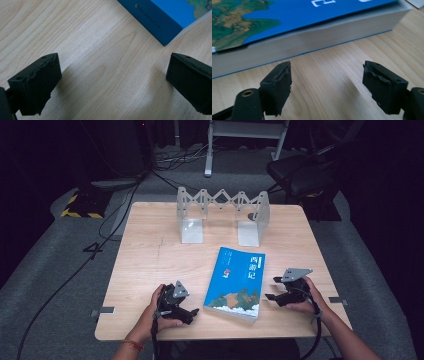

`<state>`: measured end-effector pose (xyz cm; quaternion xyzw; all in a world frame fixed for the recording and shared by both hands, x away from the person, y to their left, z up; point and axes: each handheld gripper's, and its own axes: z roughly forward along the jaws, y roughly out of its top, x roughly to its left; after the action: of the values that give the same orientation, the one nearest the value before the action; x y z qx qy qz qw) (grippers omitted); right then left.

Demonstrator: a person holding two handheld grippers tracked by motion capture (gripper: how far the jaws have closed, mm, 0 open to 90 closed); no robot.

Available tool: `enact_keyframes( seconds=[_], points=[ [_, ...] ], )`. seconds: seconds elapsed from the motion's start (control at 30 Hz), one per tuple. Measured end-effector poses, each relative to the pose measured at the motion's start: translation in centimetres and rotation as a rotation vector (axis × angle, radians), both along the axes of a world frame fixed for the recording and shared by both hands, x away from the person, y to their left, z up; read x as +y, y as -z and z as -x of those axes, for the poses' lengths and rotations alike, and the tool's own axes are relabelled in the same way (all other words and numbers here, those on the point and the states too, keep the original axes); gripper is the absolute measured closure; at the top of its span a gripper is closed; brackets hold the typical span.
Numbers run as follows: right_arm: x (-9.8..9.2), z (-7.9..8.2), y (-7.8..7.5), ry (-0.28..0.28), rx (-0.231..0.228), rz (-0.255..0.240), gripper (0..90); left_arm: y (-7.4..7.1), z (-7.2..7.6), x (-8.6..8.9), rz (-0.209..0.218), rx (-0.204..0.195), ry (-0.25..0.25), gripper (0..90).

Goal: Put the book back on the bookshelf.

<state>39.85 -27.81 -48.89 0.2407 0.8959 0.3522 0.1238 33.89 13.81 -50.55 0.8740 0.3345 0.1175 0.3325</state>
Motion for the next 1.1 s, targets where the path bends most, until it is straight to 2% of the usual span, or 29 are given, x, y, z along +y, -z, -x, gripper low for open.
enact_keyframes(
  seconds=[0.1,0.23,0.37,0.47,0.77,1.0,1.1],
  points=[
    [0.5,0.1,0.0,-0.010,-0.006,0.026,24.0,0.0,0.0,0.0,0.000,-0.001,0.004,0.4],
    [1.4,0.3,0.2,-0.050,0.014,0.029,24.4,0.0,-0.1,0.0,0.001,-0.004,0.007,0.3],
    [1.7,0.2,0.3,-0.053,-0.003,0.039,22.4,0.0,-0.1,0.0,-0.001,0.000,0.014,0.2],
    [1.8,-0.1,0.5,-0.054,0.014,0.032,20.0,0.0,-0.1,0.0,-0.001,-0.003,0.009,0.3],
    [1.8,0.1,0.1,-0.055,-0.001,0.021,22.1,0.0,-0.1,0.0,-0.001,-0.003,0.009,0.4],
    [1.5,0.0,-0.1,-0.047,0.029,-0.018,22.6,0.0,-0.1,0.0,0.000,-0.003,0.009,0.4],
    [1.6,0.0,-0.2,-0.048,0.019,-0.015,22.6,0.0,-0.1,0.0,-0.001,-0.003,0.010,0.4]
  ],
)
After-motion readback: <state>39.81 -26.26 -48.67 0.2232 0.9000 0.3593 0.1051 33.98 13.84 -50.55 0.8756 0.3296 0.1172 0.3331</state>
